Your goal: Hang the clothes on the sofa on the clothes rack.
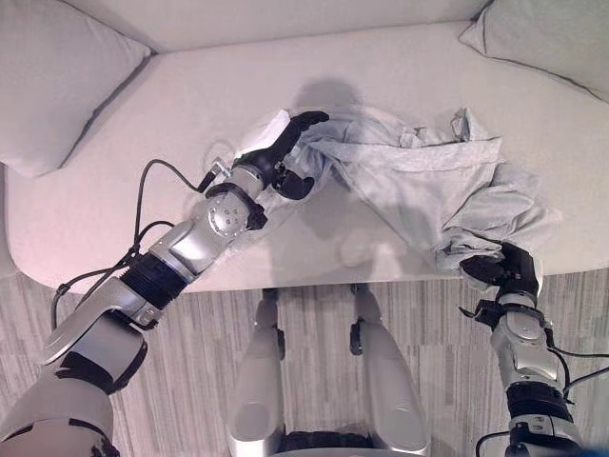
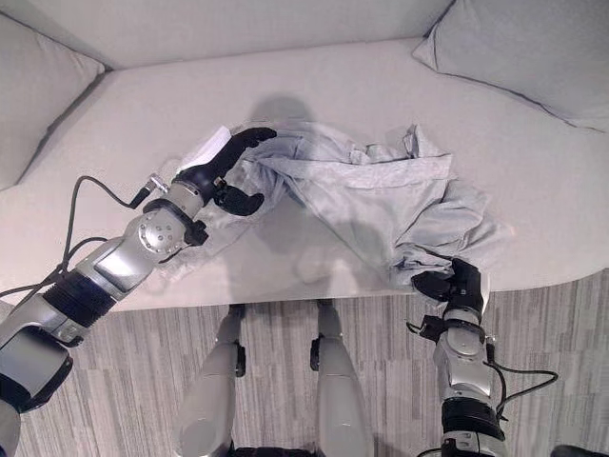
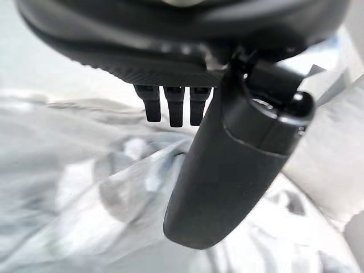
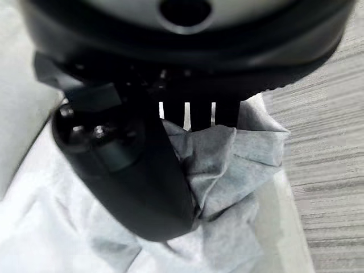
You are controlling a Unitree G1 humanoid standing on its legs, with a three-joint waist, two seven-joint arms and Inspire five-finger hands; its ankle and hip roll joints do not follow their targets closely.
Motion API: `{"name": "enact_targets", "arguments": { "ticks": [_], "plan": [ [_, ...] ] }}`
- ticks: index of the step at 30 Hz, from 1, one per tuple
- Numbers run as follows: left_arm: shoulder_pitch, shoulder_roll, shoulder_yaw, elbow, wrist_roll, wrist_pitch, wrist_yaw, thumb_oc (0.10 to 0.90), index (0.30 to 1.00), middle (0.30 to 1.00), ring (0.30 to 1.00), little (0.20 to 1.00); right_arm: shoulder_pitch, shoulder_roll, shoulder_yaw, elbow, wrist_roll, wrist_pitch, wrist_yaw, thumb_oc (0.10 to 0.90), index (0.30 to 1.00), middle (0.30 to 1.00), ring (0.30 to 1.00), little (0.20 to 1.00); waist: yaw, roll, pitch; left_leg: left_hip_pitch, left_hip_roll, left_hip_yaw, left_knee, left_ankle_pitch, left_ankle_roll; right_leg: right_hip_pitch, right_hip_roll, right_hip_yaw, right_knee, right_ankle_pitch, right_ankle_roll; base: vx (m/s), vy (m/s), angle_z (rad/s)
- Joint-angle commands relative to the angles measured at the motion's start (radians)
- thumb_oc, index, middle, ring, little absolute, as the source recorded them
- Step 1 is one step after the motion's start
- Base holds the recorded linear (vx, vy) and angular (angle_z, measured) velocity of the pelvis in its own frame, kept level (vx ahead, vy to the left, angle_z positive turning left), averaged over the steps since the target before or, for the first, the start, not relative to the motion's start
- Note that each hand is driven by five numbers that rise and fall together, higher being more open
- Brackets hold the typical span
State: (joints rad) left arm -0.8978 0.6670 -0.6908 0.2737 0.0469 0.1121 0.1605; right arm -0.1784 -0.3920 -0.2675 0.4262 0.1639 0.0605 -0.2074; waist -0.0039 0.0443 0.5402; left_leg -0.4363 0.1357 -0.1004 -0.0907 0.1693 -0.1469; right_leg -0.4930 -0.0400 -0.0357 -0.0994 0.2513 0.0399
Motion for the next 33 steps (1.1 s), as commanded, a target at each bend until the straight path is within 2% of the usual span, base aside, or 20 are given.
{"name": "enact_targets", "arguments": {
  "ticks": [1, 7, 8, 14, 15, 16, 20, 26, 27, 28, 29, 30, 31, 33],
  "plan": [
    [-0.12, 0.037, 0.067, -0.013, 0.039, -0.07, 0.049, 0.8, 0.9, 0.9, 0.9, 0.9, 0.083, -0.077, -0.116, -0.071, -0.036, -0.047, -0.046, 0.4, 0.3, 0.3, 0.3, 0.3, -0.002, -0.052, -0.02, 0.052, 0.013, -0.032, 0.003, -0.101, 0.055, 0.053, -0.094, -0.029, 0.012, -0.136, -0.019, 0.03, -0.029, -0.01],
    [-0.118, -0.047, 0.098, 0.079, 0.035, -0.073, 0.07, 0.8, 0.9, 0.9, 0.9, 0.9, 0.07, -0.074, -0.08, -0.063, -0.044, -0.048, -0.044, 0.4, 0.3, 0.3, 0.3, 0.3, -0.014, -0.059, -0.02, 0.029, 0.015, -0.031, 0.003, -0.102, 0.051, 0.023, -0.092, -0.021, 0.012, -0.131, -0.017, 0.01, -0.01, -0.01],
    [-0.161, -0.1, 0.091, 0.15, 0.026, -0.074, 0.086, 0.8, 0.9, 0.9, 0.9, 0.9, 0.059, -0.081, -0.062, -0.058, -0.048, -0.05, -0.046, 0.4, 0.3, 0.3, 0.3, 0.3, -0.025, -0.059, -0.02, 0.006, 0.016, -0.034, 0.003, -0.104, 0.049, -0.001, -0.093, -0.019, 0.012, -0.13, -0.015, 0.01, -0.034, 0.0],
    [-0.168, -0.15, 0.066, 0.276, 0.023, -0.074, 0.082, 0.8, 0.9, 0.9, 0.9, 0.9, 0.067, -0.087, -0.07, -0.056, -0.056, -0.053, -0.053, 0.4, 0.3, 0.3, 0.3, 0.3, -0.04, -0.057, -0.02, -0.008, 0.02, -0.033, 0.003, -0.102, 0.049, -0.02, -0.09, -0.011, 0.012, -0.13, -0.014, -0.01, -0.018, -0.04],
    [-0.172, -0.154, 0.059, 0.297, 0.025, -0.076, 0.081, 0.701, 0.752, 0.752, 0.752, 0.752, 0.068, -0.088, -0.071, -0.056, -0.056, -0.055, -0.055, 0.4, 0.3, 0.3, 0.3, 0.3, -0.042, -0.057, -0.02, -0.01, 0.02, -0.032, 0.003, -0.102, 0.049, -0.022, -0.091, -0.011, 0.012, -0.13, -0.013, 0.0, 0.0, 0.0],
    [-0.178, -0.154, 0.051, 0.316, 0.03, -0.076, 0.081, 0.4, 0.3, 0.3, 0.3, 0.3, 0.065, -0.09, -0.068, -0.052, -0.057, -0.056, -0.055, 0.4, 0.3, 0.3, 0.3, 0.3, -0.044, -0.057, -0.02, -0.012, 0.021, -0.031, 0.003, -0.102, 0.049, -0.023, -0.09, -0.011, 0.012, -0.13, -0.013, 0.0, 0.0, 0.0],
    [-0.212, -0.131, 0.03, 0.398, 0.044, -0.074, 0.099, 0.4, 0.3, 0.3, 0.3, 0.3, 0.063, -0.092, -0.072, -0.058, -0.063, -0.058, -0.061, 0.4, 0.3, 0.3, 0.3, 0.3, -0.049, -0.062, -0.02, -0.007, 0.025, -0.027, 0.003, -0.1, 0.047, -0.017, -0.086, -0.012, 0.012, -0.134, -0.011, -0.01, -0.009, 0.0],
    [-0.121, -0.047, 0.142, 0.31, 0.067, -0.059, 0.117, 0.4, 0.3, 0.3, 0.3, 0.3, 0.078, -0.073, -0.076, -0.078, -0.079, -0.055, -0.053, 0.4, 0.3, 0.3, 0.3, 0.3, -0.036, -0.045, -0.02, 0.096, 0.022, -0.016, 0.003, -0.103, 0.053, 0.087, -0.082, -0.023, 0.012, -0.153, -0.011, -0.02, 0.012, -0.07],
    [-0.059, 0.018, 0.216, 0.188, 0.079, -0.059, 0.123, 0.4, 0.3, 0.3, 0.3, 0.3, 0.048, -0.089, -0.044, -0.085, -0.11, -0.047, -0.047, 0.4, 0.3, 0.3, 0.3, 0.3, -0.013, -0.026, -0.02, 0.163, 0.015, -0.01, 0.003, -0.101, 0.063, 0.161, -0.079, -0.029, 0.012, -0.165, -0.011, 0.0, 0.05, -0.07],
    [-0.044, 0.021, 0.227, 0.176, 0.082, -0.054, 0.12, 0.4, 0.3, 0.3, 0.3, 0.3, 0.049, -0.091, -0.037, -0.085, -0.11, -0.047, -0.047, 0.4, 0.3, 0.3, 0.3, 0.3, -0.018, -0.026, -0.02, 0.169, 0.015, -0.009, 0.003, -0.104, 0.063, 0.166, -0.078, -0.029, 0.012, -0.167, -0.011, -0.01, 0.076, -0.05],
    [-0.021, 0.048, 0.261, 0.129, 0.084, -0.058, 0.127, 0.4, 0.3, 0.3, 0.3, 0.3, 0.03, -0.101, -0.028, -0.09, -0.118, -0.044, -0.044, 0.4, 0.3, 0.3, 0.3, 0.3, -0.004, -0.019, -0.02, 0.192, 0.011, -0.008, 0.003, -0.102, 0.066, 0.192, -0.077, -0.031, 0.012, -0.171, -0.012, -0.02, 0.055, 0.03],
    [0.071, 0.083, 0.358, 0.035, 0.088, -0.057, 0.134, 0.4, 0.3, 0.3, 0.3, 0.3, -0.012, -0.12, 0.015, -0.098, -0.126, -0.04, -0.036, 0.4, 0.3, 0.3, 0.3, 0.3, 0.005, -0.012, -0.02, 0.249, 0.005, -0.002, 0.003, -0.1, 0.075, 0.248, -0.073, -0.03, 0.012, -0.172, -0.014, 0.0, 0.056, 0.1],
    [0.077, 0.084, 0.363, 0.031, 0.089, -0.055, 0.132, 0.4, 0.3, 0.3, 0.3, 0.3, -0.013, -0.121, 0.019, -0.096, -0.126, -0.04, -0.036, 0.4, 0.3, 0.3, 0.3, 0.3, 0.002, -0.012, -0.02, 0.255, 0.006, -0.001, 0.003, -0.106, 0.075, 0.254, -0.072, -0.03, 0.012, -0.179, -0.013, -0.02, 0.045, 0.12],
    [0.145, 0.114, 0.452, -0.059, 0.091, -0.057, 0.144, 0.4, 0.3, 0.3, 0.3, 0.3, -0.066, -0.147, 0.052, -0.104, -0.12, -0.036, -0.027, 0.4, 0.3, 0.3, 0.3, 0.3, 0.013, -0.013, -0.02, 0.31, -0.001, 0.003, 0.003, -0.098, 0.082, 0.31, -0.071, -0.03, 0.012, -0.176, -0.015, -0.02, 0.018, 0.17]
  ]
}}
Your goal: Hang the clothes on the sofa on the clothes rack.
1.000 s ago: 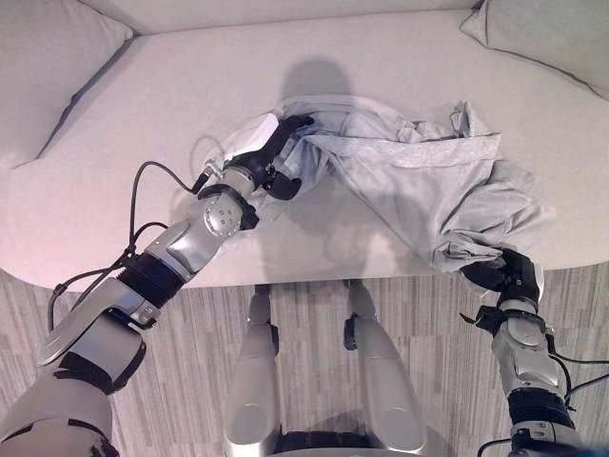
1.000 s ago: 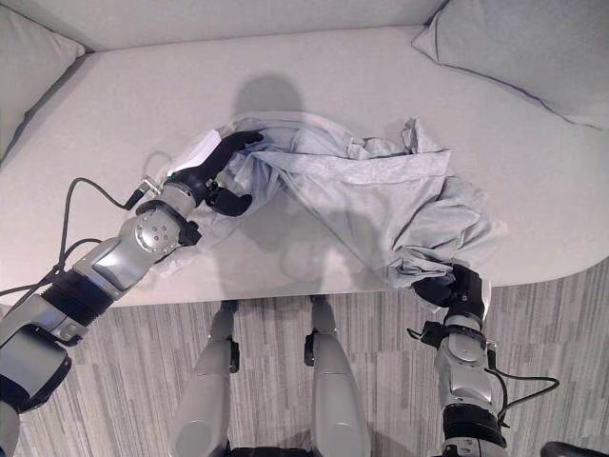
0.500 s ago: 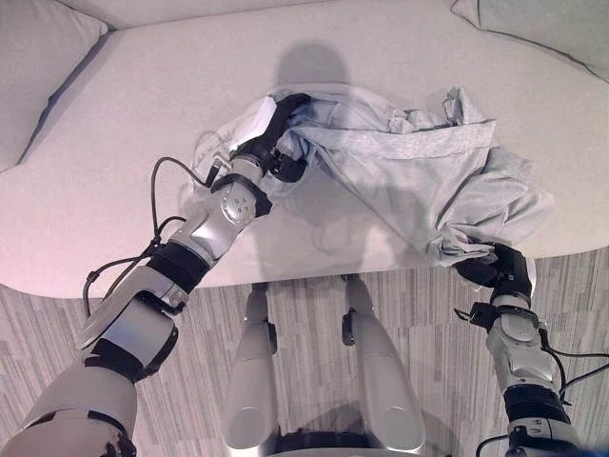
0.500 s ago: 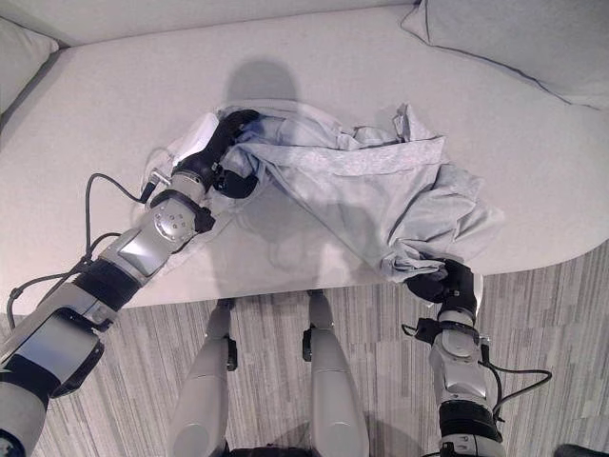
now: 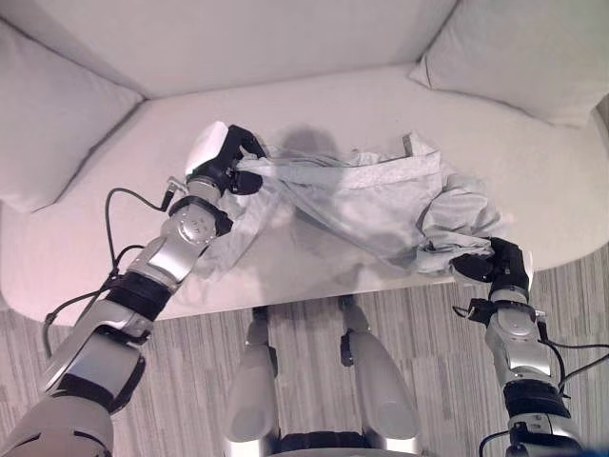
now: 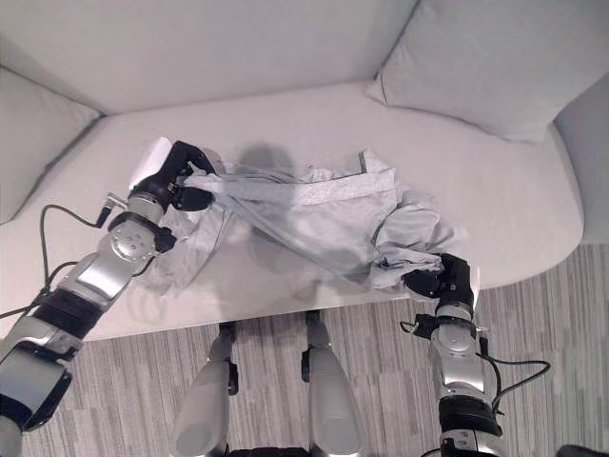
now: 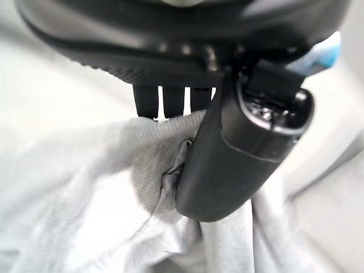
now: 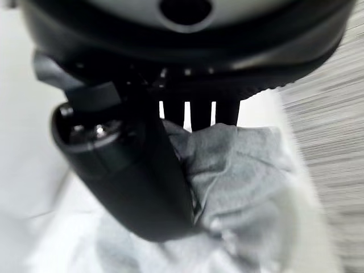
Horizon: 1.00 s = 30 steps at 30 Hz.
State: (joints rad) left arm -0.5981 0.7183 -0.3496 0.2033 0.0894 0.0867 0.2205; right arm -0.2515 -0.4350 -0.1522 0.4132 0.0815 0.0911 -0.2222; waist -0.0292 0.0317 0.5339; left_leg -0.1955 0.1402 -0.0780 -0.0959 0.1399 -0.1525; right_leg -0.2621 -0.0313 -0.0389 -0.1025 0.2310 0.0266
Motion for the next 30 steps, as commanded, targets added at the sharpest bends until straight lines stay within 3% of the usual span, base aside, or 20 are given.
{"name": "enact_targets", "arguments": {
  "ticks": [1, 2, 3, 4, 5, 6, 7, 8, 9, 10, 11, 13, 16, 18, 20, 22, 24, 25, 26, 30],
  "plan": [
    [-0.115, 0.08, 0.17, -0.026, 0.049, -0.032, 0.102, 0.4, 0.3, 0.3, 0.3, 0.3, -0.031, -0.117, -0.037, -0.105, -0.027, -0.068, -0.006, 0.4, 0.3, 0.3, 0.3, 0.3, 0.047, -0.001, -0.014, 0.11, -0.007, -0.018, 0.009, -0.072, 0.091, 0.122, -0.074, -0.022, 0.015, -0.156, -0.003, -0.02, -0.004, 0.26],
    [-0.008, 0.125, 0.269, -0.108, 0.043, -0.042, 0.122, 0.4, 0.3, 0.3, 0.3, 0.3, 0.125, -0.105, -0.133, -0.297, 0.046, -0.088, 0.058, 0.4, 0.3, 0.3, 0.3, 0.3, 0.05, -0.013, -0.035, 0.138, -0.003, -0.012, 0.009, -0.082, 0.09, 0.14, -0.069, -0.015, 0.015, -0.154, -0.006, 0.05, -0.006, 0.18],
    [0.004, 0.128, 0.294, -0.078, 0.048, -0.044, 0.124, 0.4, 0.3, 0.3, 0.3, 0.3, 0.066, -0.169, -0.085, -0.259, 0.052, -0.101, 0.024, 0.4, 0.3, 0.3, 0.3, 0.3, 0.048, -0.019, -0.064, 0.16, -0.004, -0.009, 0.009, -0.089, 0.095, 0.165, -0.062, -0.009, 0.015, -0.153, -0.008, 0.07, -0.032, 0.04],
    [0.012, 0.149, 0.31, -0.107, 0.062, -0.044, 0.133, 0.4, 0.3, 0.3, 0.3, 0.3, 0.053, -0.157, -0.096, -0.292, 0.067, -0.093, 0.042, 0.4, 0.3, 0.3, 0.3, 0.3, 0.05, -0.025, -0.09, 0.168, -0.006, -0.009, 0.009, -0.09, 0.096, 0.175, -0.062, -0.01, 0.015, -0.152, -0.009, 0.13, -0.05, -0.01],
    [0.109, 0.165, 0.408, -0.137, 0.043, -0.051, 0.143, 0.4, 0.3, 0.3, 0.3, 0.3, 0.123, -0.158, -0.139, -0.426, 0.135, -0.118, 0.074, 0.4, 0.3, 0.3, 0.3, 0.3, 0.063, -0.031, -0.138, 0.191, -0.002, -0.004, 0.009, -0.096, 0.094, 0.197, -0.062, -0.011, 0.015, -0.155, -0.014, 0.09, -0.049, 0.06],
    [0.142, 0.196, 0.467, -0.106, 0.065, -0.053, 0.159, 0.4, 0.3, 0.3, 0.3, 0.3, 0.081, -0.239, -0.108, -0.401, 0.107, -0.148, 0.037, 0.4, 0.3, 0.3, 0.3, 0.3, 0.06, -0.036, -0.158, 0.2, 0.0, -0.002, 0.009, -0.097, 0.099, 0.213, -0.06, -0.005, 0.015, -0.152, -0.013, 0.08, -0.068, 0.11],
    [0.159, 0.219, 0.486, -0.137, 0.086, -0.051, 0.172, 0.4, 0.3, 0.3, 0.3, 0.3, 0.071, -0.227, -0.13, -0.444, 0.141, -0.121, 0.06, 0.4, 0.3, 0.3, 0.3, 0.3, 0.07, -0.046, -0.188, 0.209, 0.001, -0.003, 0.009, -0.103, 0.102, 0.222, -0.056, -0.003, 0.015, -0.155, -0.015, 0.07, -0.053, 0.16],
    [0.187, 0.218, 0.542, -0.123, 0.082, -0.053, 0.185, 0.4, 0.3, 0.3, 0.3, 0.3, 0.065, -0.241, -0.138, -0.449, 0.129, -0.131, 0.043, 0.4, 0.3, 0.3, 0.3, 0.3, 0.081, -0.051, -0.212, 0.217, 0.005, 0.001, 0.009, -0.1, 0.102, 0.235, -0.055, -0.002, 0.015, -0.157, -0.015, 0.07, -0.073, 0.12],
    [0.238, 0.212, 0.602, -0.152, 0.086, -0.057, 0.207, 0.4, 0.3, 0.3, 0.3, 0.3, 0.04, -0.205, -0.134, -0.494, 0.218, -0.16, 0.048, 0.4, 0.3, 0.3, 0.3, 0.3, 0.091, -0.051, -0.245, 0.229, 0.008, 0.007, 0.009, -0.101, 0.103, 0.251, -0.056, -0.003, 0.015, -0.158, -0.016, 0.11, -0.036, 0.07],
    [0.239, 0.208, 0.623, -0.104, 0.1, -0.053, 0.216, 0.4, 0.3, 0.3, 0.3, 0.3, -0.053, -0.232, -0.081, -0.406, 0.193, -0.181, 0.003, 0.4, 0.3, 0.3, 0.3, 0.3, 0.093, -0.051, -0.269, 0.233, 0.006, 0.008, 0.009, -0.1, 0.108, 0.267, -0.056, -0.005, 0.015, -0.16, -0.014, 0.1, -0.023, 0.06],
    [0.217, 0.223, 0.638, -0.085, 0.101, -0.049, 0.233, 0.4, 0.3, 0.3, 0.3, 0.3, -0.15, -0.201, 0.048, -0.383, 0.14, -0.141, 0.014, 0.4, 0.3, 0.3, 0.3, 0.3, 0.116, -0.051, -0.286, 0.228, 0.006, 0.0, 0.009, -0.094, 0.111, 0.282, -0.055, -0.005, 0.015, -0.171, -0.013, 0.05, -0.02, 0.03],
    [0.243, 0.264, 0.723, -0.058, 0.114, -0.037, 0.273, 0.4, 0.3, 0.3, 0.3, 0.3, -0.217, -0.236, 0.097, -0.417, 0.094, -0.118, 0.004, 0.4, 0.3, 0.3, 0.3, 0.3, 0.162, -0.068, -0.312, 0.226, 0.014, 0.034, 0.009, -0.083, 0.114, 0.3, -0.069, -0.022, 0.015, -0.172, -0.01, -0.03, 0.06, 0.19],
    [0.234, 0.275, 0.728, -0.059, 0.116, -0.036, 0.273, 0.4, 0.3, 0.3, 0.3, 0.3, -0.235, -0.238, 0.113, -0.414, 0.101, -0.118, -0.001, 0.4, 0.3, 0.3, 0.3, 0.3, 0.163, -0.072, -0.316, 0.242, 0.028, 0.052, 0.009, -0.077, 0.113, 0.302, -0.08, -0.036, 0.015, -0.163, -0.008, 0.0, 0.119, 0.5],
    [0.213, 0.324, 0.765, -0.055, 0.131, -0.024, 0.293, 0.4, 0.3, 0.3, 0.3, 0.3, -0.299, -0.259, 0.17, -0.419, 0.107, -0.11, -0.022, 0.4, 0.3, 0.3, 0.3, 0.3, 0.17, -0.084, -0.345, 0.319, 0.125, 0.093, 0.042, -0.048, 0.103, 0.307, -0.141, -0.071, 0.015, -0.117, 0.007, 0.0, 0.461, 0.67],
    [0.18, 0.362, 0.765, -0.034, 0.127, -0.016, 0.308, 0.4, 0.3, 0.3, 0.3, 0.3, -0.332, -0.276, 0.188, -0.417, 0.1, -0.107, -0.036, 0.4, 0.3, 0.3, 0.3, 0.3, 0.177, -0.09, -0.348, 0.317, 0.139, 0.069, 0.064, -0.032, 0.085, 0.32, -0.174, -0.078, 0.015, -0.111, 0.007, -0.07, 0.462, 0.46],
    [0.119, 0.382, 0.737, -0.016, 0.117, -0.016, 0.309, 0.4, 0.3, 0.3, 0.3, 0.3, -0.352, -0.281, 0.183, -0.406, 0.098, -0.109, -0.041, 0.4, 0.3, 0.3, 0.3, 0.3, 0.188, -0.09, -0.371, 0.326, 0.114, 0.054, 0.011, -0.045, 0.076, 0.316, -0.205, -0.085, 0.015, -0.123, 0.0, -0.09, 0.492, 0.5],
    [0.035, 0.42, 0.676, -0.002, 0.099, -0.019, 0.315, 0.4, 0.3, 0.3, 0.3, 0.3, -0.385, -0.269, 0.184, -0.395, 0.091, -0.108, -0.058, 0.4, 0.3, 0.3, 0.3, 0.3, 0.201, -0.093, -0.39, 0.299, 0.048, 0.059, 0.009, -0.125, 0.065, 0.274, -0.264, -0.104, 0.015, -0.134, -0.008, -0.13, 0.651, 0.18],
    [0.01, 0.438, 0.668, 0.009, 0.098, -0.016, 0.329, 0.4, 0.3, 0.3, 0.3, 0.3, -0.41, -0.268, 0.197, -0.387, 0.086, -0.107, -0.063, 0.4, 0.3, 0.3, 0.3, 0.3, 0.22, -0.095, -0.386, 0.295, 0.037, 0.075, 0.009, -0.128, 0.068, 0.258, -0.283, -0.122, 0.015, -0.129, -0.002, -0.29, 0.781, -0.02],
    [-0.022, 0.464, 0.651, -0.006, 0.1, -0.014, 0.333, 0.4, 0.3, 0.3, 0.3, 0.3, -0.483, -0.26, 0.229, -0.361, 0.083, -0.1, -0.074, 0.4, 0.3, 0.3, 0.3, 0.3, 0.241, -0.096, -0.355, 0.282, -0.006, 0.081, 0.009, -0.136, 0.075, 0.275, -0.264, -0.12, 0.015, -0.109, -0.007, -0.34, 0.619, 0.01],
    [-0.174, 0.486, 0.51, 0.027, 0.079, -0.032, 0.335, 0.4, 0.3, 0.3, 0.3, 0.3, -0.555, -0.355, 0.294, -0.335, 0.085, -0.115, -0.102, 0.4, 0.3, 0.3, 0.3, 0.3, 0.265, -0.147, -0.353, 0.163, -0.173, 0.014, 0.009, -0.112, 0.128, 0.389, -0.013, 0.052, 0.139, -0.133, -0.017, -0.25, 0.355, 0.26]
  ]
}}
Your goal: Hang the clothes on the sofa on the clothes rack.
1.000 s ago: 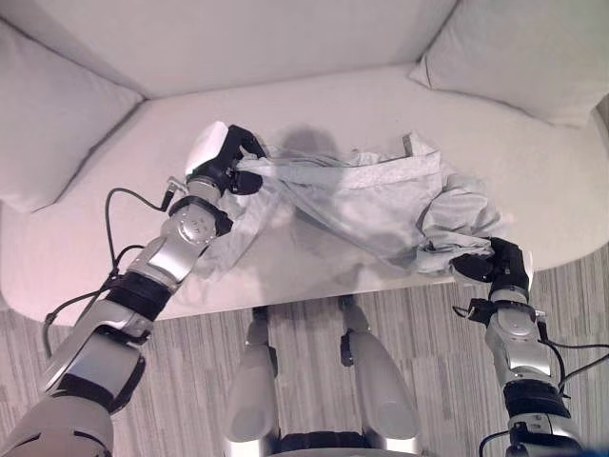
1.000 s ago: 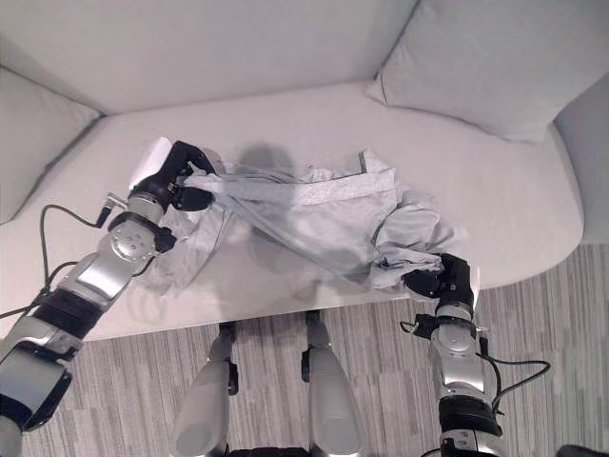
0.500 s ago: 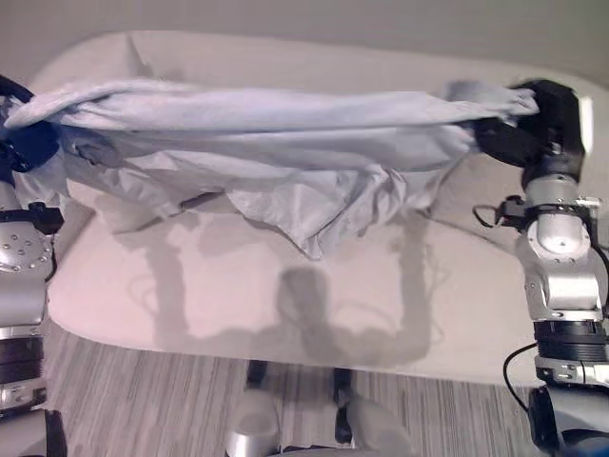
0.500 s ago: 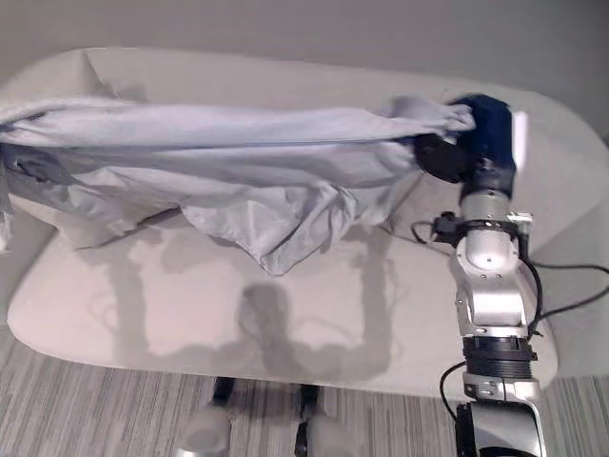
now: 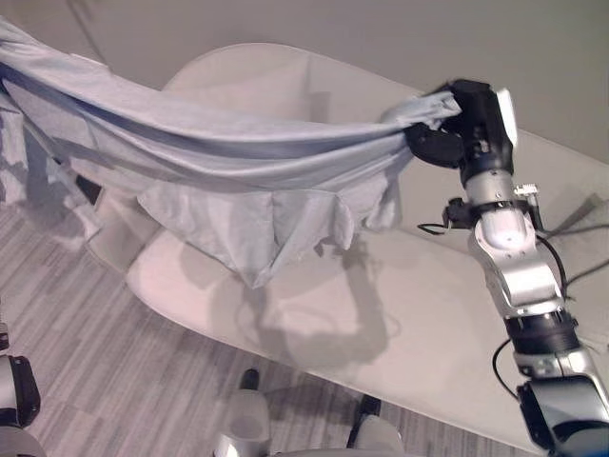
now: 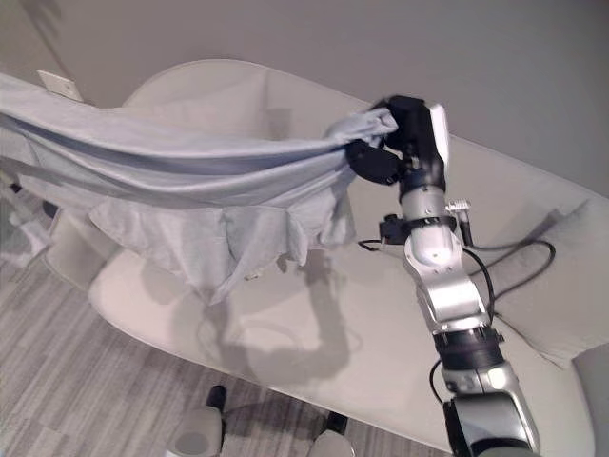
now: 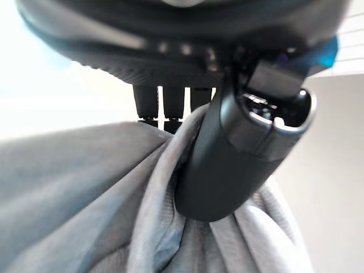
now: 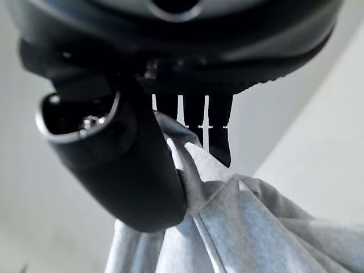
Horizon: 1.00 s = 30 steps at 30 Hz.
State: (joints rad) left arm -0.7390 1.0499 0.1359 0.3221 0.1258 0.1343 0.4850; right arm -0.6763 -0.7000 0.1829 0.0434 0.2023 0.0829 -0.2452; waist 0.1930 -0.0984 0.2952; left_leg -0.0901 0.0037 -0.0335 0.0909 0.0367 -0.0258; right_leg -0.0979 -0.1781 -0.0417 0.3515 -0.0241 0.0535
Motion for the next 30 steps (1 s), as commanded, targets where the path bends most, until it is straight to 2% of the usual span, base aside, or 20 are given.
{"name": "enact_targets", "arguments": {
  "ticks": [1, 2, 6, 7, 8, 9, 10, 12, 14, 15, 16, 18, 19, 20, 22, 24, 25, 26, 27, 30],
  "plan": [
    [-0.046, 0.174, 0.012, -0.076, 0.041, -0.077, 0.068, 0.4, 0.3, 0.3, 0.3, 0.3, -0.147, -0.118, -0.034, 0.038, -0.033, -0.11, -0.087, 0.4, 0.3, 0.3, 0.3, 0.3, 0.051, -0.027, -0.117, 0.039, -0.058, -0.036, -0.178, 0.0, 0.009, 0.227, 0.169, 0.072, -0.321, 0.117, -0.042, -0.18, 0.281, 1.14],
    [-0.06, 0.185, 0.01, -0.049, 0.043, -0.082, 0.074, 0.4, 0.3, 0.3, 0.3, 0.3, -0.205, -0.131, -0.006, 0.064, -0.034, -0.115, -0.094, 0.4, 0.3, 0.3, 0.3, 0.3, 0.058, -0.037, -0.122, 0.035, -0.088, -0.037, -0.178, 0.003, 0.019, 0.228, 0.195, 0.05, -0.399, 0.093, -0.054, -0.08, 0.176, 0.74],
    [-0.047, 0.164, 0.018, -0.045, 0.039, -0.094, 0.066, 0.4, 0.3, 0.3, 0.3, 0.3, -0.247, -0.112, -0.01, 0.099, -0.024, -0.123, -0.104, 0.4, 0.3, 0.3, 0.3, 0.3, 0.058, -0.029, -0.099, 0.029, -0.077, -0.009, -0.176, 0.036, 0.005, 0.224, 0.187, 0.027, -0.439, 0.056, -0.049, -0.11, 0.12, 0.28],
    [-0.061, 0.138, 0.008, -0.068, 0.04, -0.094, 0.056, 0.4, 0.3, 0.3, 0.3, 0.3, -0.262, -0.124, 0.006, 0.112, -0.029, -0.12, -0.102, 0.4, 0.3, 0.3, 0.3, 0.3, 0.041, -0.011, -0.07, 0.027, -0.041, 0.067, -0.167, 0.039, -0.004, 0.224, 0.177, -0.002, -0.439, 0.052, -0.037, -0.15, 0.26, 0.55],
    [-0.088, 0.104, -0.012, -0.104, 0.052, -0.09, 0.044, 0.4, 0.3, 0.3, 0.3, 0.3, -0.249, -0.121, -0.009, 0.106, -0.033, -0.117, -0.097, 0.4, 0.3, 0.3, 0.3, 0.3, 0.03, 0.01, -0.056, 0.041, 0.007, 0.089, -0.171, 0.038, -0.002, 0.225, 0.161, -0.023, -0.439, 0.055, -0.035, -0.13, 0.259, 0.68],
    [-0.089, 0.102, -0.014, -0.106, 0.053, -0.088, 0.043, 0.4, 0.3, 0.3, 0.3, 0.3, -0.244, -0.122, -0.012, 0.103, -0.033, -0.117, -0.097, 0.4, 0.3, 0.3, 0.3, 0.3, 0.03, 0.01, -0.057, 0.044, 0.008, 0.087, -0.173, 0.033, -0.003, 0.228, 0.162, -0.024, -0.439, 0.052, -0.035, -0.01, 0.306, 1.22],
    [-0.094, 0.078, -0.022, -0.132, 0.064, -0.089, 0.032, 0.4, 0.3, 0.3, 0.3, 0.3, -0.215, -0.11, -0.03, 0.094, -0.039, -0.119, -0.092, 0.4, 0.3, 0.3, 0.3, 0.3, 0.016, 0.007, -0.07, 0.063, 0.074, 0.084, -0.178, 0.036, 0.009, 0.218, 0.137, -0.031, -0.439, 0.058, -0.037, 0.07, 0.249, 1.1],
    [-0.096, 0.078, -0.034, -0.132, 0.065, -0.088, 0.028, 0.4, 0.3, 0.3, 0.3, 0.3, -0.2, -0.108, -0.034, 0.093, -0.039, -0.119, -0.091, 0.4, 0.3, 0.3, 0.3, 0.3, 0.007, -0.002, -0.078, 0.07, 0.112, 0.082, -0.178, 0.033, 0.011, 0.216, 0.123, -0.035, -0.439, 0.053, -0.036, 0.05, 0.216, 0.44],
    [-0.097, 0.084, -0.053, -0.131, 0.063, -0.087, 0.023, 0.4, 0.3, 0.3, 0.3, 0.3, -0.182, -0.11, -0.027, 0.084, -0.041, -0.114, -0.086, 0.4, 0.3, 0.3, 0.3, 0.3, -0.006, -0.014, -0.084, 0.095, 0.206, 0.086, -0.171, 0.058, 0.011, 0.208, 0.07, -0.059, -0.439, 0.073, -0.031, 0.05, 0.367, 0.31],
    [-0.088, 0.11, -0.044, -0.124, 0.065, -0.08, 0.024, 0.4, 0.3, 0.3, 0.3, 0.3, -0.182, -0.112, -0.036, 0.074, -0.056, -0.109, -0.083, 0.4, 0.3, 0.3, 0.3, 0.3, -0.015, 0.011, -0.107, 0.132, 0.223, 0.053, -0.178, 0.058, 0.002, 0.207, 0.041, -0.069, -0.439, 0.079, -0.034, 0.06, 0.395, 0.26],
    [-0.088, 0.11, -0.043, -0.123, 0.064, -0.08, 0.024, 0.4, 0.3, 0.3, 0.3, 0.3, -0.182, -0.113, -0.036, 0.073, -0.057, -0.108, -0.083, 0.4, 0.3, 0.3, 0.3, 0.3, -0.018, 0.012, -0.108, 0.129, 0.223, 0.05, -0.177, 0.059, 0.002, 0.206, 0.042, -0.072, -0.439, 0.079, -0.034, 0.06, 0.412, -0.05],
    [-0.085, 0.116, -0.04, -0.12, 0.058, -0.078, 0.021, 0.4, 0.3, 0.3, 0.3, 0.3, -0.187, -0.106, -0.034, 0.076, -0.07, -0.105, -0.077, 0.4, 0.3, 0.3, 0.3, 0.3, -0.03, 0.032, -0.143, 0.13, 0.204, 0.049, -0.178, -0.002, -0.019, 0.203, -0.015, -0.09, -0.439, 0.072, -0.047, 0.06, 0.549, 0.06],
    [-0.067, 0.115, -0.027, -0.138, 0.056, -0.087, 0.022, 0.4, 0.3, 0.3, 0.3, 0.3, -0.164, -0.082, -0.068, 0.034, -0.09, -0.094, -0.081, 0.4, 0.3, 0.3, 0.3, 0.3, -0.023, 0.044, -0.136, 0.14, 0.14, 0.048, -0.178, -0.028, -0.032, 0.21, -0.091, -0.1, -0.428, 0.117, -0.064, 0.07, 0.656, 0.05],
    [-0.064, 0.115, -0.024, -0.14, 0.056, -0.087, 0.022, 0.4, 0.3, 0.3, 0.3, 0.3, -0.163, -0.082, -0.067, 0.033, -0.09, -0.094, -0.081, 0.4, 0.3, 0.3, 0.3, 0.3, -0.02, 0.043, -0.132, 0.146, 0.137, 0.052, -0.178, -0.029, -0.031, 0.214, -0.094, -0.097, -0.429, 0.117, -0.062, 0.07, 0.68, -0.17],
    [-0.045, 0.108, -0.006, -0.161, 0.065, -0.095, 0.022, 0.4, 0.3, 0.3, 0.3, 0.3, -0.16, -0.064, -0.075, 0.008, -0.088, -0.095, -0.075, 0.4, 0.3, 0.3, 0.3, 0.3, -0.019, 0.065, -0.104, 0.171, 0.125, 0.063, -0.178, -0.04, -0.024, 0.196, -0.085, -0.095, -0.325, 0.107, -0.056, 0.01, 0.249, -0.5],
    [-0.011, 0.079, 0.012, -0.183, 0.061, -0.104, 0.019, 0.4, 0.3, 0.3, 0.3, 0.3, -0.145, -0.068, -0.06, -0.024, -0.086, -0.098, -0.065, 0.4, 0.3, 0.3, 0.3, 0.3, -0.045, 0.095, -0.079, 0.188, 0.108, 0.055, -0.178, -0.033, -0.016, 0.152, 0.021, -0.061, -0.255, 0.101, -0.035, 0.0, 0.193, -0.49],
    [0.02, 0.107, 0.018, -0.169, 0.058, -0.099, 0.022, 0.4, 0.3, 0.3, 0.3, 0.3, -0.128, -0.108, -0.03, -0.018, -0.09, -0.102, -0.063, 0.4, 0.3, 0.3, 0.3, 0.3, -0.056, 0.088, -0.073, 0.188, 0.075, 0.066, -0.178, -0.024, -0.008, 0.151, 0.086, -0.08, -0.31, 0.085, -0.039, 0.03, 0.113, -0.14],
    [0.025, 0.107, 0.022, -0.169, 0.057, -0.1, 0.022, 0.4, 0.3, 0.3, 0.3, 0.3, -0.129, -0.107, -0.027, -0.017, -0.09, -0.104, -0.064, 0.4, 0.3, 0.3, 0.3, 0.3, -0.061, 0.088, -0.074, 0.189, 0.074, 0.064, -0.178, -0.024, -0.008, 0.159, 0.086, -0.083, -0.321, 0.089, -0.039, 0.08, -0.016, -0.1],
    [0.036, 0.102, 0.035, -0.134, 0.046, -0.097, 0.035, 0.4, 0.3, 0.3, 0.3, 0.3, -0.106, -0.104, -0.078, -0.042, -0.106, -0.102, -0.055, 0.4, 0.3, 0.3, 0.3, 0.3, -0.074, 0.052, -0.089, 0.183, 0.056, 0.045, -0.178, -0.042, 0.005, 0.17, 0.112, -0.041, -0.387, 0.09, -0.046, 0.06, -0.052, -0.01],
    [0.062, 0.079, 0.053, -0.154, 0.055, -0.094, 0.031, 0.4, 0.3, 0.3, 0.3, 0.3, -0.101, -0.106, -0.084, -0.035, -0.101, -0.105, -0.059, 0.4, 0.3, 0.3, 0.3, 0.3, -0.072, 0.044, -0.103, 0.179, 0.055, 0.052, -0.178, -0.039, 0.002, 0.195, 0.107, -0.059, -0.437, 0.096, -0.04, 0.05, -0.042, 0.38]
  ]
}}
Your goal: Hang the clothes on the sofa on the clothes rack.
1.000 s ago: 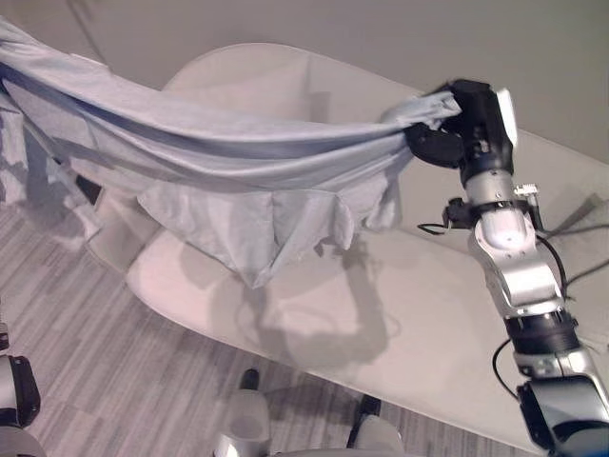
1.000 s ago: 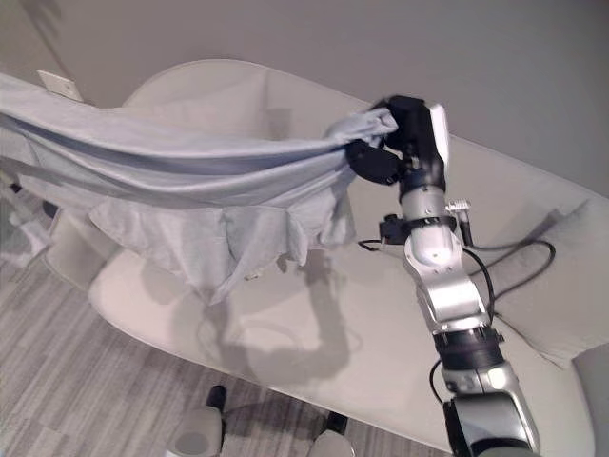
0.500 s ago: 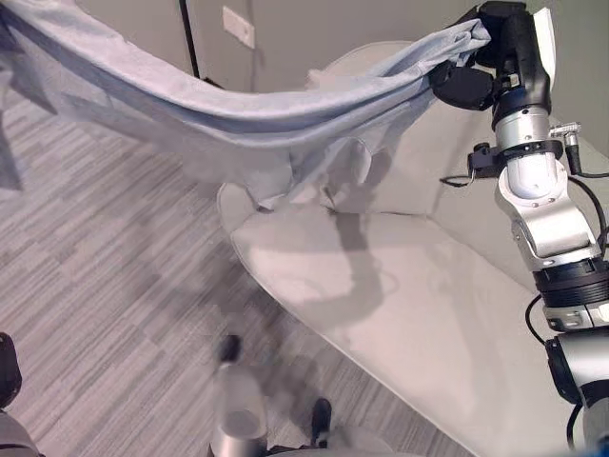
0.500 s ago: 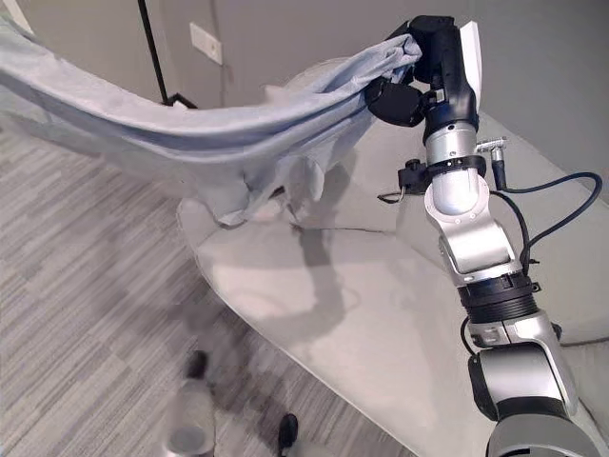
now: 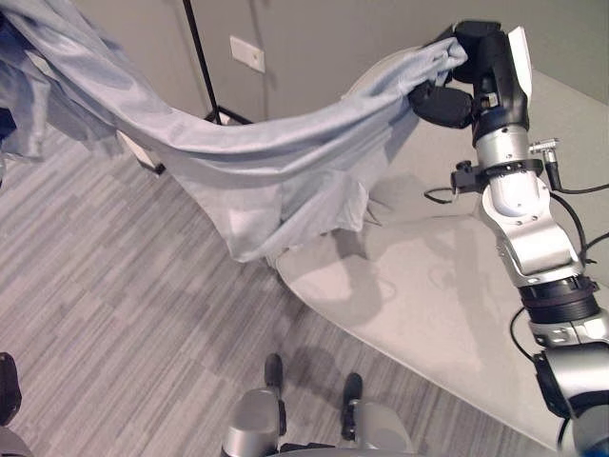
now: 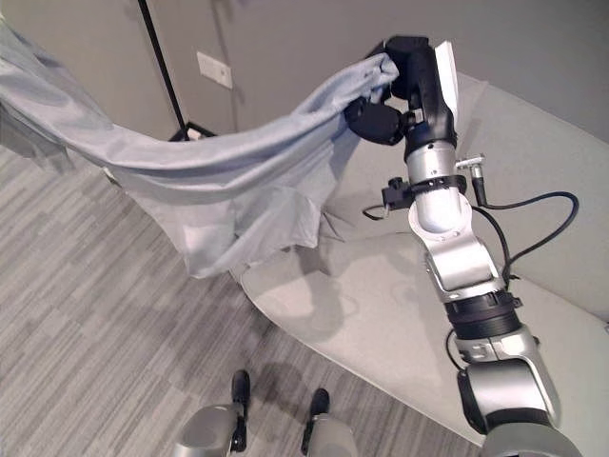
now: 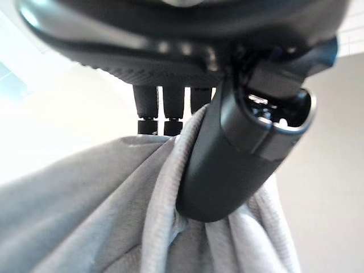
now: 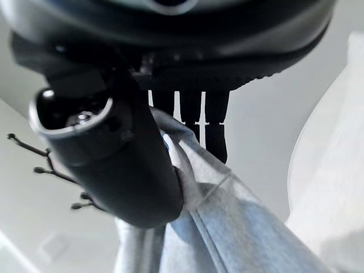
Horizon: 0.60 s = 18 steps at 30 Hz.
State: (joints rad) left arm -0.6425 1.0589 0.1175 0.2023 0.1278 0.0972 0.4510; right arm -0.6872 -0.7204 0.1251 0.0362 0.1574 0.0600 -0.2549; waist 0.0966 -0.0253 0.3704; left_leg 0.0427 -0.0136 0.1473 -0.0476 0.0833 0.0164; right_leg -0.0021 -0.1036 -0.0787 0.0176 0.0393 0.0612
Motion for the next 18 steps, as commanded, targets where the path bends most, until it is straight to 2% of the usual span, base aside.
{"name": "enact_targets", "arguments": {
  "ticks": [1, 3, 4, 7, 8, 10, 11, 12, 13, 14, 15, 16, 18],
  "plan": [
    [-0.034, 0.07, 0.072, -0.034, 0.053, -0.057, 0.065, 0.4, 0.3, 0.3, 0.3, 0.3, -0.09, -0.085, -0.026, -0.028, -0.056, -0.082, -0.05, 0.4, 0.3, 0.3, 0.3, 0.3, 0.024, -0.028, -0.178, 0.046, 0.072, -0.129, -0.04, -0.086, -0.04, 0.099, 0.033, -0.022, -0.103, 0.033, -0.048, 0.0, 0.0, 0.1],
    [-0.034, 0.056, 0.077, -0.042, 0.059, -0.061, 0.061, 0.4, 0.3, 0.3, 0.3, 0.3, -0.093, -0.079, -0.028, -0.015, -0.04, -0.087, -0.057, 0.4, 0.3, 0.3, 0.3, 0.3, 0.027, -0.033, -0.182, 0.052, 0.071, -0.133, -0.04, -0.084, -0.037, 0.098, 0.04, -0.016, -0.105, 0.027, -0.049, 0.13, -0.01, -0.02],
    [-0.028, 0.027, 0.076, -0.066, 0.059, -0.064, 0.055, 0.4, 0.3, 0.3, 0.3, 0.3, -0.13, -0.099, 0.004, 0.003, -0.029, -0.09, -0.055, 0.4, 0.3, 0.3, 0.3, 0.3, 0.038, -0.02, -0.189, 0.075, 0.084, -0.133, -0.014, -0.027, -0.043, 0.099, 0.049, -0.031, -0.105, 0.005, -0.04, 0.22, -0.01, 0.1],
    [-0.01, 0.02, 0.105, -0.084, 0.064, -0.057, 0.055, 0.4, 0.3, 0.3, 0.3, 0.3, -0.141, -0.093, 0.002, 0.002, -0.027, -0.09, -0.06, 0.4, 0.3, 0.3, 0.3, 0.3, 0.042, -0.017, -0.176, 0.059, 0.106, -0.135, 0.004, -0.036, -0.041, 0.109, 0.036, -0.033, -0.105, 0.0, -0.038, 0.11, 0.054, 0.04],
    [-0.015, 0.023, 0.102, -0.088, 0.065, -0.056, 0.055, 0.4, 0.3, 0.3, 0.3, 0.3, -0.152, -0.095, 0.011, 0.003, -0.029, -0.09, -0.061, 0.4, 0.3, 0.3, 0.3, 0.3, 0.046, -0.021, -0.174, 0.05, 0.13, -0.129, -0.014, -0.041, -0.035, 0.111, 0.028, -0.03, -0.105, -0.005, -0.036, 0.13, 0.203, -0.05],
    [-0.04, 0.035, 0.082, -0.082, 0.063, -0.053, 0.059, 0.4, 0.3, 0.3, 0.3, 0.3, -0.163, -0.112, 0.025, 0.008, -0.033, -0.089, -0.068, 0.4, 0.3, 0.3, 0.3, 0.3, 0.051, -0.042, -0.166, -0.009, 0.224, -0.126, -0.04, -0.035, -0.021, 0.116, -0.011, -0.018, -0.105, -0.012, -0.028, 0.12, 0.25, -0.04],
    [-0.044, 0.036, 0.079, -0.08, 0.063, -0.053, 0.06, 0.4, 0.3, 0.3, 0.3, 0.3, -0.163, -0.112, 0.024, 0.008, -0.033, -0.089, -0.069, 0.4, 0.3, 0.3, 0.3, 0.3, 0.051, -0.042, -0.167, -0.014, 0.225, -0.128, -0.04, -0.029, -0.021, 0.112, -0.009, -0.019, -0.105, -0.008, -0.029, 0.15, 0.311, -0.14],
    [-0.049, 0.038, 0.081, -0.079, 0.064, -0.051, 0.065, 0.4, 0.3, 0.3, 0.3, 0.3, -0.154, -0.115, 0.016, 0.0, -0.033, -0.086, -0.076, 0.4, 0.3, 0.3, 0.3, 0.3, 0.059, -0.053, -0.165, -0.06, 0.28, -0.142, -0.04, -0.043, -0.025, 0.131, -0.04, -0.015, -0.105, -0.01, -0.028, 0.15, 0.3, -0.14],
    [-0.051, 0.04, 0.082, -0.078, 0.063, -0.047, 0.063, 0.4, 0.3, 0.3, 0.3, 0.3, -0.146, -0.114, 0.006, -0.004, -0.035, -0.085, -0.078, 0.4, 0.3, 0.3, 0.3, 0.3, 0.061, -0.053, -0.169, -0.076, 0.293, -0.154, -0.04, -0.046, -0.03, 0.14, -0.05, -0.014, -0.105, -0.008, -0.032, 0.15, 0.303, -0.04],
    [-0.052, 0.04, 0.08, -0.078, 0.063, -0.047, 0.063, 0.4, 0.3, 0.3, 0.3, 0.3, -0.143, -0.114, 0.003, -0.006, -0.035, -0.084, -0.078, 0.4, 0.3, 0.3, 0.3, 0.3, 0.06, -0.053, -0.169, -0.08, 0.293, -0.157, -0.04, -0.04, -0.031, 0.138, -0.049, -0.015, -0.105, -0.004, -0.033, 0.12, 0.249, 0.04],
    [-0.059, 0.04, 0.078, -0.078, 0.063, -0.049, 0.061, 0.4, 0.3, 0.3, 0.3, 0.3, -0.139, -0.122, -0.004, -0.01, -0.04, -0.08, -0.082, 0.4, 0.3, 0.3, 0.3, 0.3, 0.064, -0.049, -0.177, -0.102, 0.301, -0.171, -0.04, -0.047, -0.046, 0.152, -0.069, -0.016, -0.105, -0.009, -0.039, 0.15, 0.349, 0.04],
    [-0.076, 0.035, 0.071, -0.088, 0.065, -0.046, 0.051, 0.4, 0.3, 0.3, 0.3, 0.3, -0.141, -0.122, -0.006, -0.011, -0.046, -0.079, -0.078, 0.4, 0.3, 0.3, 0.3, 0.3, 0.065, -0.036, -0.196, -0.099, 0.292, -0.185, -0.04, -0.039, -0.058, 0.158, -0.085, -0.019, -0.105, -0.009, -0.049, 0.22, 0.538, 0.02],
    [-0.091, 0.033, 0.059, -0.091, 0.064, -0.05, 0.043, 0.4, 0.3, 0.3, 0.3, 0.3, -0.139, -0.112, -0.018, -0.015, -0.054, -0.073, -0.076, 0.4, 0.3, 0.3, 0.3, 0.3, 0.069, -0.019, -0.231, -0.103, 0.255, -0.209, -0.04, -0.029, -0.082, 0.156, -0.154, -0.017, -0.105, 0.011, -0.062, 0.22, 0.658, -0.04]
  ]
}}
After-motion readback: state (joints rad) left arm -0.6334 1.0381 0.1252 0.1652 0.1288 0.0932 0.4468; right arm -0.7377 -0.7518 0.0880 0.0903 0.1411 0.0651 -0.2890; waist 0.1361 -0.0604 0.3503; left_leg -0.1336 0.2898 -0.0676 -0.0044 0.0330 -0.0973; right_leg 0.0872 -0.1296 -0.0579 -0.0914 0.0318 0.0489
